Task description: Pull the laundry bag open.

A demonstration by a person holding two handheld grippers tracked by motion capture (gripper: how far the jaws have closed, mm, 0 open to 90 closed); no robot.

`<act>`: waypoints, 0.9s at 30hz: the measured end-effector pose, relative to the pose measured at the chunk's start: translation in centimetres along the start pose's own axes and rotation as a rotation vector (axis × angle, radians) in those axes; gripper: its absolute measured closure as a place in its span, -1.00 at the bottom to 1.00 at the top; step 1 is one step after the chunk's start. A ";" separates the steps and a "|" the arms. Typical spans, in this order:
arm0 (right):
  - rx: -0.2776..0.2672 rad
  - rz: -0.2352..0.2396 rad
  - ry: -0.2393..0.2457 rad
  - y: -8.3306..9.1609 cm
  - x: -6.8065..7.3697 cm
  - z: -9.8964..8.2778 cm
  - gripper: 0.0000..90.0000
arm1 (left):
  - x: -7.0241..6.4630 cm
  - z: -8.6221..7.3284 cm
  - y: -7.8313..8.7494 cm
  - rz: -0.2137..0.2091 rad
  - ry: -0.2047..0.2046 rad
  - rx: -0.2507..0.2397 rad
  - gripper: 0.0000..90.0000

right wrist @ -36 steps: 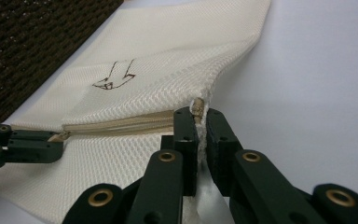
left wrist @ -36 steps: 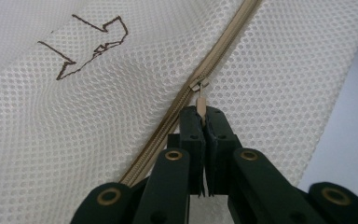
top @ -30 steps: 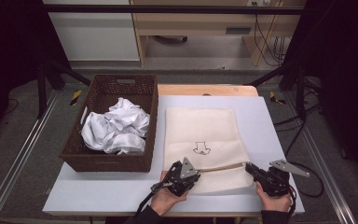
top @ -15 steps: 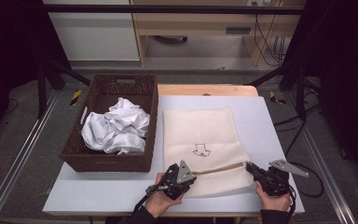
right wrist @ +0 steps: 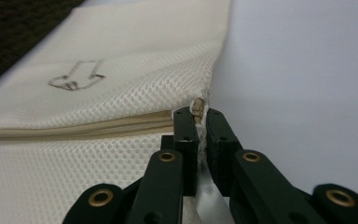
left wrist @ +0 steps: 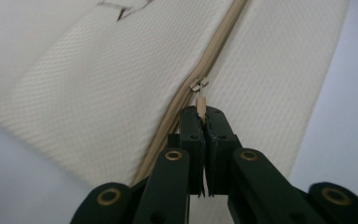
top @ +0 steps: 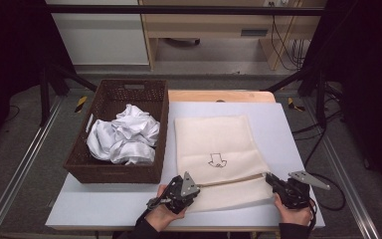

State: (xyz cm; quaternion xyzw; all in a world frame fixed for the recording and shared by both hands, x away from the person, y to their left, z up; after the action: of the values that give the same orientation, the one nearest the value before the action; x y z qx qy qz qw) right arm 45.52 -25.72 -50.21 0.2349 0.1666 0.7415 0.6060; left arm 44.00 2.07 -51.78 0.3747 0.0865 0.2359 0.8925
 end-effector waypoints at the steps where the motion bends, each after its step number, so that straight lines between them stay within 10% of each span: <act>1: -0.001 0.000 -0.016 0.0 -0.2 0.0 0.90 | 0.1 -0.2 0.2 -0.004 0.000 -0.003 0.94; 15: 0.005 0.017 -0.012 -0.2 0.2 -0.1 0.90 | 0.1 -1.6 2.1 -0.008 0.005 -0.001 0.94; 17: 0.003 -0.036 0.015 -0.3 -0.1 -0.1 0.90 | 0.5 -2.3 2.4 0.003 0.004 0.003 0.94; 20: 0.002 0.030 -0.051 -0.1 -0.4 -0.2 0.90 | 1.0 -3.2 3.0 -0.008 0.034 -0.003 0.94; 27: 0.006 0.036 -0.013 -0.4 0.6 -0.2 0.89 | 1.6 -3.5 3.5 0.012 0.039 0.001 0.94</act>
State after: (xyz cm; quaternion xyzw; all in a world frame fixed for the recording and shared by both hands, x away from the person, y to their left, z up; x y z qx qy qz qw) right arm 45.67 -25.06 -50.54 0.2445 0.1604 0.7502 0.5930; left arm 42.95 7.19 -51.74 0.3708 0.1018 0.2483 0.8891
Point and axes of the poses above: each handheld gripper's, and its own axes: y roughly backward along the jaws, z roughly out of its top, x roughly to its left, the point moved 8 cm from there along -y, roughly forward along the jaws, and after that the axes turned 6 degrees about -z, right-handed, at the moved point
